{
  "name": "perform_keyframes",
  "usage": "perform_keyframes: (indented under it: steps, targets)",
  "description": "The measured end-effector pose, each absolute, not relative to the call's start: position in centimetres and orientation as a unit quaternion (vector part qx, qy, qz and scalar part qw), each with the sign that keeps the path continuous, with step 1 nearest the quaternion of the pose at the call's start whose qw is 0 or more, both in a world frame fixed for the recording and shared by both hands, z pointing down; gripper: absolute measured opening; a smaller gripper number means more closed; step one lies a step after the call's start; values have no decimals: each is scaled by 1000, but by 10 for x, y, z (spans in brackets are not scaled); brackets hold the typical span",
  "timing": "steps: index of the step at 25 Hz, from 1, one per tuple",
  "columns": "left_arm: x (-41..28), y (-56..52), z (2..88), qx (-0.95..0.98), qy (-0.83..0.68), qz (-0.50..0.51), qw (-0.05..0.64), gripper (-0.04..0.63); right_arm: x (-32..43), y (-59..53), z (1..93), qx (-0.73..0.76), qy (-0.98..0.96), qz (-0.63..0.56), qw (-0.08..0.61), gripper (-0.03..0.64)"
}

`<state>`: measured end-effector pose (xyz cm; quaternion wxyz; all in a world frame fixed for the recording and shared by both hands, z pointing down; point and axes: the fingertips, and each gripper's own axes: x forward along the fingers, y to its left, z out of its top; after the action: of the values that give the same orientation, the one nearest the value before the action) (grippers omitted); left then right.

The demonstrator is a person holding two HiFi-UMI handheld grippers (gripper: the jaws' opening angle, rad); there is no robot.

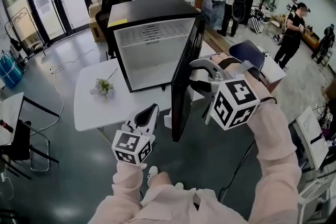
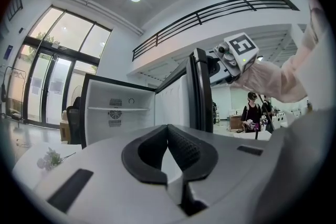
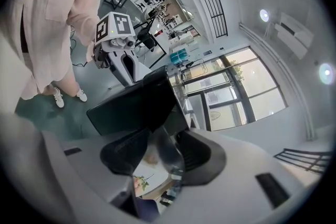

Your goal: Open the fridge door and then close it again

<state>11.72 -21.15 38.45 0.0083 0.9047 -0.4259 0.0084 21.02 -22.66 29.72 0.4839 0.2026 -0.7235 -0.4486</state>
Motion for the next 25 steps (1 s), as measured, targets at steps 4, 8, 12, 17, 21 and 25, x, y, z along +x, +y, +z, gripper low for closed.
perform_keyframes:
  steps: [4, 8, 12, 17, 21, 25]
  targets:
    - [126, -211, 386, 908, -418, 10, 10, 11, 222, -222, 297, 198, -723, -449, 486, 183]
    - [137, -212, 388, 914, -407, 12, 11, 11, 237, -217, 298, 195, -723, -449, 487, 186]
    - [148, -213, 387, 918, -397, 13, 8, 11, 252, -212, 298, 193, -724, -450, 486, 192]
    - [158, -217, 388, 923, -384, 14, 9, 11, 259, -213, 297, 189, -726, -451, 484, 193]
    - [164, -218, 388, 926, -378, 12, 8, 11, 260, -212, 298, 191, -725, -451, 484, 195]
    - [162, -220, 387, 925, -380, 11, 9, 11, 258, -212, 299, 192, -727, -450, 483, 201]
